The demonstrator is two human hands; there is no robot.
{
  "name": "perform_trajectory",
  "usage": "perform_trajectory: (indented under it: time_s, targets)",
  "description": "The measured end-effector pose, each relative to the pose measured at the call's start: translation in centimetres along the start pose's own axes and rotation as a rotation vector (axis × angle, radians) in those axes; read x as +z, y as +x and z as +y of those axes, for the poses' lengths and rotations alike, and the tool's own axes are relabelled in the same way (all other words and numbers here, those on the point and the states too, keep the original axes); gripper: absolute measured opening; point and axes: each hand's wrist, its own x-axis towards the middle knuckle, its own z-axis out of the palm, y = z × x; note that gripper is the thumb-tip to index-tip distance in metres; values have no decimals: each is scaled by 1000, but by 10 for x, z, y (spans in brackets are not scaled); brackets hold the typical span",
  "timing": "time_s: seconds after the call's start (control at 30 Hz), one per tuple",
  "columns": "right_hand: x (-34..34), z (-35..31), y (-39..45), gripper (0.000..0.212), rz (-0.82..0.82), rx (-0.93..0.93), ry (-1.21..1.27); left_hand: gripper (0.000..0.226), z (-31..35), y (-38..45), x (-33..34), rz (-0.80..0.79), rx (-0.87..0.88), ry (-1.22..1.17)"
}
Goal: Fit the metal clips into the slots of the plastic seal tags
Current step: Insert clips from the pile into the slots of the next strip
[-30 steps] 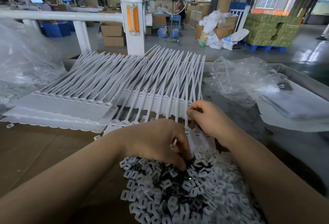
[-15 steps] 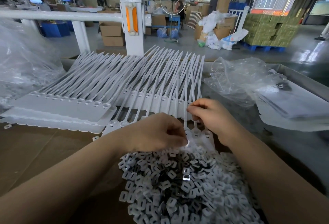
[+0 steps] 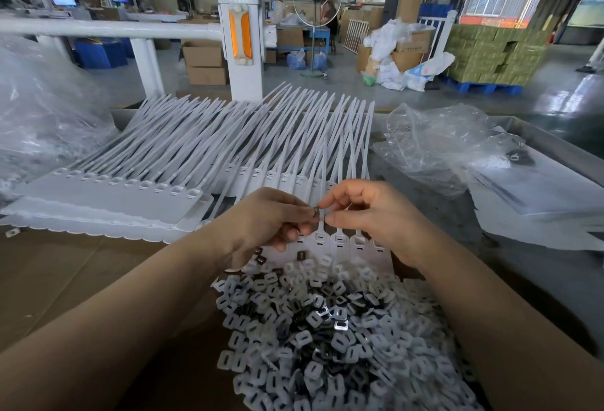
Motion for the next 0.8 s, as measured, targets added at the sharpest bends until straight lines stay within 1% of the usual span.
perform_trajectory:
  time_s: [0.17,0.37,0.47,0.57,0.7,0.8]
  targets:
    - [1,1,0,19,-3,-52,2,15,-1,0,-1,-39,-32,-17]
    - [2,1,0,9,29,-39,-29,21,0,0,-1,-44,-36,-19]
    - [2,1,0,5,39,15,-28,20,1,0,1,25,18,60]
    - [3,-1,-1,5,34,42,-48,14,0,0,2,108,99,145]
    - [4,-3,-2,8,20,59,-95,12,0,0,5,137,188,311]
    - [4,-3,-1,7,22,79,-94,14,2,0,7,154,222,379]
